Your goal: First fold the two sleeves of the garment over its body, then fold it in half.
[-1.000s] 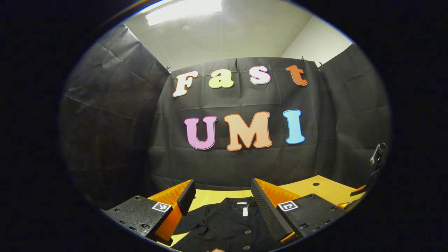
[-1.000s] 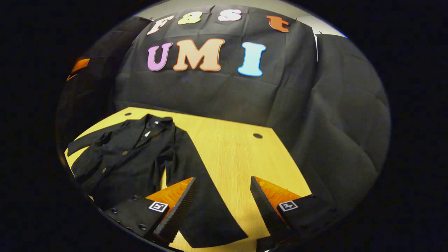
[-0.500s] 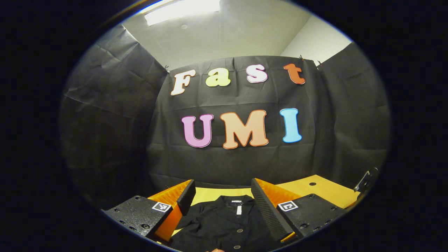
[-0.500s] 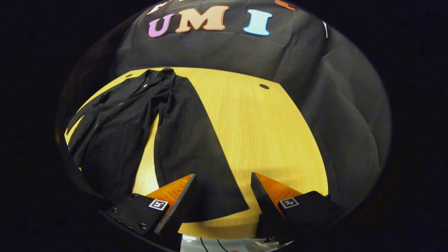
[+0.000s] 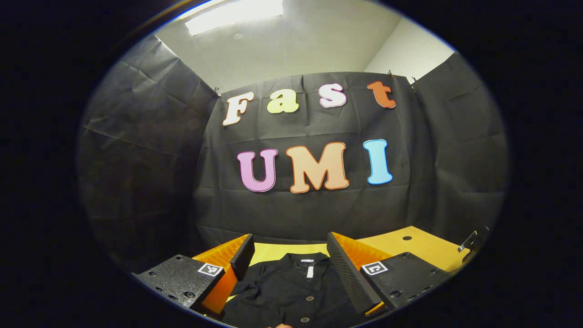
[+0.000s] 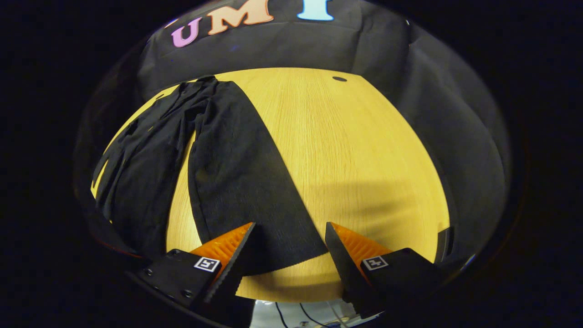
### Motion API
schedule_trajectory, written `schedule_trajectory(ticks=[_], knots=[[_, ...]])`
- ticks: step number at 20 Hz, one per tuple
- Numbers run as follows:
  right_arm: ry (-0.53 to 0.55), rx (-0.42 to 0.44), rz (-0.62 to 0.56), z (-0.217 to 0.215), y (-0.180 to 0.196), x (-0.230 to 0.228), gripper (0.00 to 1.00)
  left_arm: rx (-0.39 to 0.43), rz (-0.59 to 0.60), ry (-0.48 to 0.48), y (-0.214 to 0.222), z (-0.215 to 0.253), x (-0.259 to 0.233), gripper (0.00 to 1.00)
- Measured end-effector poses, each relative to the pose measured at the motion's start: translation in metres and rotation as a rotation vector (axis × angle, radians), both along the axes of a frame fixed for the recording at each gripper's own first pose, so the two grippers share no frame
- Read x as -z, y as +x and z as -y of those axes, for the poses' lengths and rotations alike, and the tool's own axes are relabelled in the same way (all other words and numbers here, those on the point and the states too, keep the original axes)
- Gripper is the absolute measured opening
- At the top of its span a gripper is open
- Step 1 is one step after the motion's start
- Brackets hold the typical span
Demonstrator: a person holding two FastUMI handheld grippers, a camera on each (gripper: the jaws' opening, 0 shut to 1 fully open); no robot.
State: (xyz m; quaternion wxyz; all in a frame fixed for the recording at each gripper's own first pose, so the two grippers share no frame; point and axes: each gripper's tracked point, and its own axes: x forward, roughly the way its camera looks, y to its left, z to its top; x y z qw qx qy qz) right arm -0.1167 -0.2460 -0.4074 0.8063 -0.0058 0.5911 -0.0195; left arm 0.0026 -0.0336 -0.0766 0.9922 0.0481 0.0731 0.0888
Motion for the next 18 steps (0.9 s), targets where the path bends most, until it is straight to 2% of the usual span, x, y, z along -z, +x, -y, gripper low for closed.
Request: schedule_trajectory(ticks=[2,6,9,12,16,18], knots=[[0.004,-0.009,0.003,-0.001,0.004,0.002,0.90,-0.014,0.001,-0.005,-0.002,-0.005,0.000,0.96],[0.026,0.053,0.034,-0.011,0.005,0.004,0.12,-0.008,0.003,-0.024,0.006,-0.016,0.006,0.96],[0.010,0.138,0.055,-0.015,0.005,0.001,0.03,-0.008,0.007,-0.041,0.010,-0.031,0.005,0.96],[0.050,0.241,0.148,-0.024,0.027,-0.017,0.03,-0.008,0.022,-0.025,0.014,-0.053,-0.001,0.96],[0.066,0.294,0.247,-0.042,0.067,-0.049,0.03,-0.006,0.018,-0.007,0.019,-0.081,-0.002,0.96],[0.065,0.292,0.297,-0.052,0.091,-0.065,0.02,-0.015,0.017,-0.005,0.019,-0.096,-0.003,0.96]])
